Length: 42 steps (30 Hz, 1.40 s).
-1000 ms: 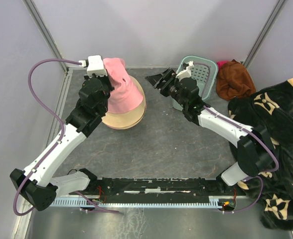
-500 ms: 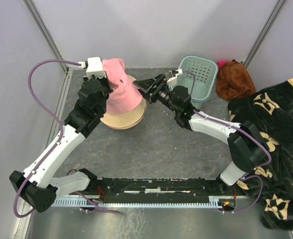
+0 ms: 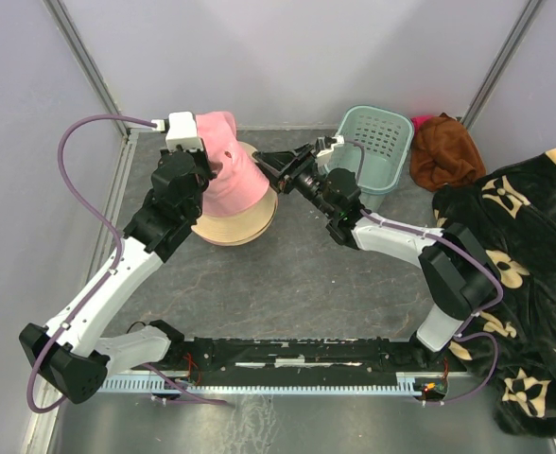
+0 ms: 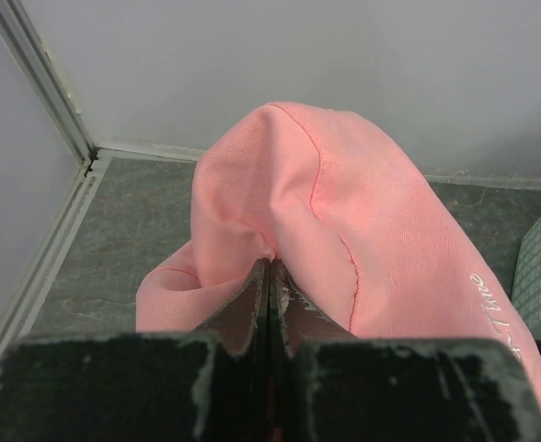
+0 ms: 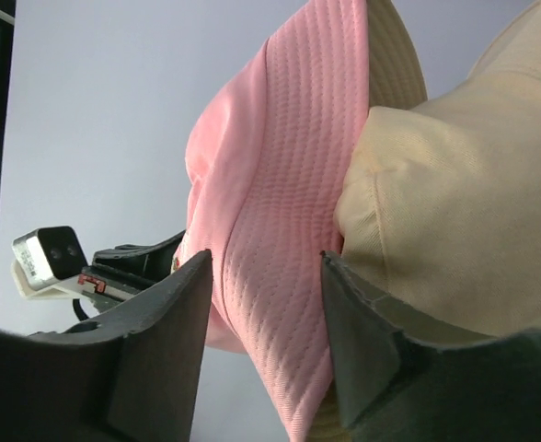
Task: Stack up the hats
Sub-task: Stack the hat on the hat.
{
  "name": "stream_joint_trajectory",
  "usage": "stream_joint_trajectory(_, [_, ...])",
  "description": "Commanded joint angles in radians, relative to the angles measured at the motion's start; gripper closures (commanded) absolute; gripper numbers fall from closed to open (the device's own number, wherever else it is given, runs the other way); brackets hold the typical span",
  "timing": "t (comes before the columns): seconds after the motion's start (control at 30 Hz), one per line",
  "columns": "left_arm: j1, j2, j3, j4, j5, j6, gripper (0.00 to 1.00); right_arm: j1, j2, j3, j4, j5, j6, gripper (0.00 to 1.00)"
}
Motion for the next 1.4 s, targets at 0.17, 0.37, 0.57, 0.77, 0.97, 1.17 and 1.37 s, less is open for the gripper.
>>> stream_joint_trajectory(0.17, [0.011,-0.022,-0.013,-0.003,0.017,-0.042,0.97,0.002,0.016,0.001,0.203,0.015,0.057,0.89])
stream_joint_trajectory(0.37, [0.016,-0.04,-0.018,-0.006,0.009,-0.05,0.97,-0.018,-0.007,-0.018,0.188,0.003,0.039,0.98])
stream_joint_trajectory(0.57, [0.022,-0.029,-0.01,-0.025,0.009,-0.057,0.97,-0.032,-0.075,-0.125,0.163,-0.007,0.007,0.59])
stream_joint_trajectory(0.77, [0.03,-0.031,-0.013,-0.042,0.019,-0.073,0.97,-0.034,-0.152,-0.205,0.129,-0.012,-0.026,0.45])
stream_joint_trajectory(0.97, [0.031,-0.035,-0.012,-0.043,0.033,-0.087,0.97,-0.014,-0.17,-0.208,0.118,-0.039,-0.018,0.42])
stream_joint_trajectory(1.17, [0.03,-0.037,-0.007,-0.049,0.039,-0.09,0.97,0.016,-0.169,-0.222,0.12,-0.036,-0.019,0.41])
stream_joint_trajectory(1.37, [0.031,-0.037,-0.012,-0.051,0.037,-0.089,0.97,0.02,-0.196,-0.259,0.115,-0.025,-0.041,0.41])
